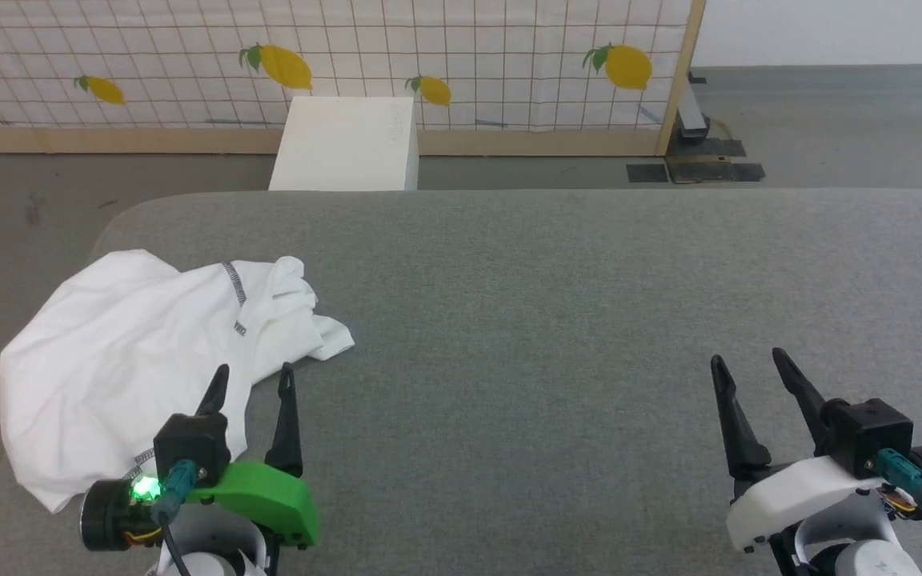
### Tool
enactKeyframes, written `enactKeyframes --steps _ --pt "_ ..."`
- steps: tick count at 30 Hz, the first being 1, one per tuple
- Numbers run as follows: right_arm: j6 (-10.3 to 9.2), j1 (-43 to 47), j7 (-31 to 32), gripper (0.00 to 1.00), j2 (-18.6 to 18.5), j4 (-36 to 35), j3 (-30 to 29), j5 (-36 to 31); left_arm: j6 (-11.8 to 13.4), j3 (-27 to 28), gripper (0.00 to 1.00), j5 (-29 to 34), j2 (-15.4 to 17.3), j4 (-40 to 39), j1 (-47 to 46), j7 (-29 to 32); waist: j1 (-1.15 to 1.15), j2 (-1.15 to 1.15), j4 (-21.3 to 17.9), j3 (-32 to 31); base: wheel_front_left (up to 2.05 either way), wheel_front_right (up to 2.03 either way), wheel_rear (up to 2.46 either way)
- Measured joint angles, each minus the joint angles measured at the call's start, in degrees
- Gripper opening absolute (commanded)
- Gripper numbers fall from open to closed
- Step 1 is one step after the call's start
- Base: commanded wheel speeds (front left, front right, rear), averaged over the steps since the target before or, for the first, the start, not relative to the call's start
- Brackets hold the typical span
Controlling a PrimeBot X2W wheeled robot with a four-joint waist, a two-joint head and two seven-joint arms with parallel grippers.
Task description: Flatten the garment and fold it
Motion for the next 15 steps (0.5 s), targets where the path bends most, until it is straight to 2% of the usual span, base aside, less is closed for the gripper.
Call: enactKeyframes --steps 15 --pt "0.00 1.2 -1.6 1.00 0.0 1.4 0.3 2.4 0.1 0.1 1.00 -1.5 0.0 0.4 1.8 -1.8 0.00 0.00 4.7 -0.5 0.00 0.00 0.00"
